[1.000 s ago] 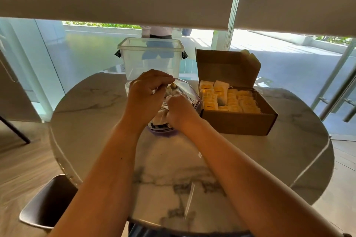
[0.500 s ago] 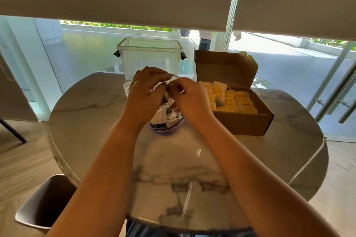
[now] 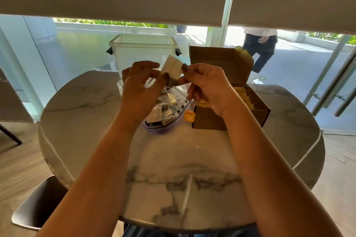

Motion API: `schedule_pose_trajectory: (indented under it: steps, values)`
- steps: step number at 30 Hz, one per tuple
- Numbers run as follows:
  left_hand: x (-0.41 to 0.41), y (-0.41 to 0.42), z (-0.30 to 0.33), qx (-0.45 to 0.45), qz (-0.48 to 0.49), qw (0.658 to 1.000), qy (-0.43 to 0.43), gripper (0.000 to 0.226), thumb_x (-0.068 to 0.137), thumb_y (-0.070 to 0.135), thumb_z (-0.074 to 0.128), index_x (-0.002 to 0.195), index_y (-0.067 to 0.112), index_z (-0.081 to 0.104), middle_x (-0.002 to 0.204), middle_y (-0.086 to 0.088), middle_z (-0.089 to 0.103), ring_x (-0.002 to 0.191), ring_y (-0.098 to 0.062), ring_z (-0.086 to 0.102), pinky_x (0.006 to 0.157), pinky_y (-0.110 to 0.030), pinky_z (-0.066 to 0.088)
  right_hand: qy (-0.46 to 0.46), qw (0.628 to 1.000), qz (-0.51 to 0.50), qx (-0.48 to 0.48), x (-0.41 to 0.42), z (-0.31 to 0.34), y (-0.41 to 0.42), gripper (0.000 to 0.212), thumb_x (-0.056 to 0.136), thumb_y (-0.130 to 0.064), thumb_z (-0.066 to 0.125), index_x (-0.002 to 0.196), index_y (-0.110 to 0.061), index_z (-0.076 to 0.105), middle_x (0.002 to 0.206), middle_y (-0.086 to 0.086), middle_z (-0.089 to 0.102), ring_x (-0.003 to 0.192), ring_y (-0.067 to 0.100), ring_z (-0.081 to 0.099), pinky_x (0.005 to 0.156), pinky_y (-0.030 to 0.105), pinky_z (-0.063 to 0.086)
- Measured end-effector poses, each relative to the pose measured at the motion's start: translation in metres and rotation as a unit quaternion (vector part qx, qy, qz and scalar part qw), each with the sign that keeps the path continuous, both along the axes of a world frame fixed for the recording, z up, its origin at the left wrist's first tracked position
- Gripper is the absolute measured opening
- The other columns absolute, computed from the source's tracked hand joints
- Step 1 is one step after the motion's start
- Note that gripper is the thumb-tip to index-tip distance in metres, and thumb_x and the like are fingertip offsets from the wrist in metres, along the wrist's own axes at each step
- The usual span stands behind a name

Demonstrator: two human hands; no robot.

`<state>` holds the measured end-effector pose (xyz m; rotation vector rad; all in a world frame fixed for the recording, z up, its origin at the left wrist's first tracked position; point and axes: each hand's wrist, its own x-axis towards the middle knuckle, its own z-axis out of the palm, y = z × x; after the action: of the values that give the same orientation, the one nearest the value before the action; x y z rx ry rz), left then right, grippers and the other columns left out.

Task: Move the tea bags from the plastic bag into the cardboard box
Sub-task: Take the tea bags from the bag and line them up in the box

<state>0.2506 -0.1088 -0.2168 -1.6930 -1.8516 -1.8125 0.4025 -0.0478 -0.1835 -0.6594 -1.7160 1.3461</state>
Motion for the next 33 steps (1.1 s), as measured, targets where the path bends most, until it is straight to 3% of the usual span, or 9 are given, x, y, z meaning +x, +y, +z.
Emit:
schedule_pose_trajectory:
  steps: [4,7,13,19,21,24,28,30,33]
  values:
    - [-0.001,0.002,0.000,0.021,-0.008,0.999,-0.036,0.019,0.086,0.039,0.060,0.092,0.023,0.068,0.115,0.007,0.059,0.114,-0.019,0.049,0.088,-0.029,0.040,-0.126,0.990,0.058,0.013,0.011,-0.003,0.006,0.017,0.082,-0.014,0.067,0.098,-0.008,0.067,0.094,0.013,0.073,0.046,0.011,0.059,0.043,0.016,0.045]
    - [0.001,0.002,0.002,0.025,-0.003,0.998,-0.050,0.007,0.088,0.035,0.060,0.090,0.030,0.064,0.112,0.007,0.060,0.110,-0.013,0.051,0.082,-0.015,0.036,-0.209,0.974,0.068,0.046,0.013,-0.004,0.007,0.017,0.079,-0.011,0.069,0.095,-0.010,0.067,0.088,0.011,0.072,0.049,0.007,0.061,0.049,0.013,0.049]
    - [0.000,0.003,0.003,0.048,0.002,0.997,-0.067,0.006,0.089,0.030,0.060,0.094,0.027,0.062,0.103,0.008,0.060,0.088,0.013,0.052,0.072,0.001,0.034,-0.275,0.954,0.065,0.102,-0.001,-0.010,0.001,0.027,0.079,-0.017,0.071,0.104,-0.008,0.064,0.077,0.002,0.067,0.044,0.003,0.058,0.049,0.011,0.050]
    - [0.002,0.002,0.004,0.037,-0.001,0.996,-0.075,0.015,0.089,0.033,0.059,0.099,0.023,0.064,0.109,0.004,0.063,0.095,0.006,0.053,0.074,0.007,0.030,-0.289,0.946,0.060,0.133,-0.011,-0.015,-0.003,0.025,0.081,-0.017,0.069,0.104,-0.007,0.064,0.071,-0.002,0.062,0.042,0.001,0.058,0.051,0.011,0.052]
    - [0.003,0.001,0.005,0.038,-0.009,0.995,-0.088,0.015,0.088,0.036,0.059,0.098,0.026,0.064,0.110,0.002,0.065,0.100,-0.001,0.055,0.083,-0.001,0.036,-0.292,0.945,0.065,0.135,-0.008,-0.013,-0.002,0.014,0.084,-0.011,0.067,0.097,-0.009,0.063,0.071,-0.001,0.063,0.044,0.001,0.059,0.052,0.010,0.051]
    - [0.003,0.000,0.004,0.044,-0.011,0.992,-0.121,0.016,0.087,0.038,0.061,0.097,0.026,0.065,0.106,0.001,0.067,0.106,-0.013,0.058,0.095,-0.032,0.045,-0.266,0.952,0.052,0.140,0.001,-0.006,0.000,0.015,0.086,0.000,0.062,0.092,-0.014,0.063,0.078,-0.001,0.064,0.052,0.005,0.063,0.054,0.013,0.052]
    - [0.006,-0.001,0.004,0.032,-0.003,0.992,-0.119,0.012,0.087,0.036,0.062,0.092,0.026,0.065,0.095,0.006,0.067,0.103,-0.018,0.058,0.094,-0.036,0.043,-0.115,0.983,0.022,0.142,0.014,0.007,-0.002,0.016,0.083,-0.003,0.063,0.088,-0.018,0.065,0.079,0.001,0.067,0.057,0.008,0.063,0.053,0.019,0.051]
    - [0.008,-0.001,0.003,0.021,-0.010,0.993,-0.116,0.012,0.087,0.036,0.063,0.091,0.025,0.067,0.094,0.007,0.068,0.103,-0.019,0.058,0.094,-0.036,0.043,-0.033,0.991,0.002,0.130,0.015,0.009,-0.002,0.023,0.083,-0.002,0.063,0.099,-0.018,0.062,0.083,0.007,0.069,0.060,0.016,0.065,0.054,0.024,0.051]
    - [0.011,-0.002,0.002,0.006,-0.029,0.993,-0.112,0.011,0.085,0.034,0.066,0.090,0.026,0.069,0.094,0.005,0.069,0.103,-0.017,0.058,0.093,-0.047,0.045,0.035,0.995,-0.024,0.091,0.011,0.009,-0.001,0.039,0.083,0.001,0.062,0.119,-0.012,0.053,0.077,0.002,0.065,0.054,0.009,0.058,0.049,0.022,0.048]
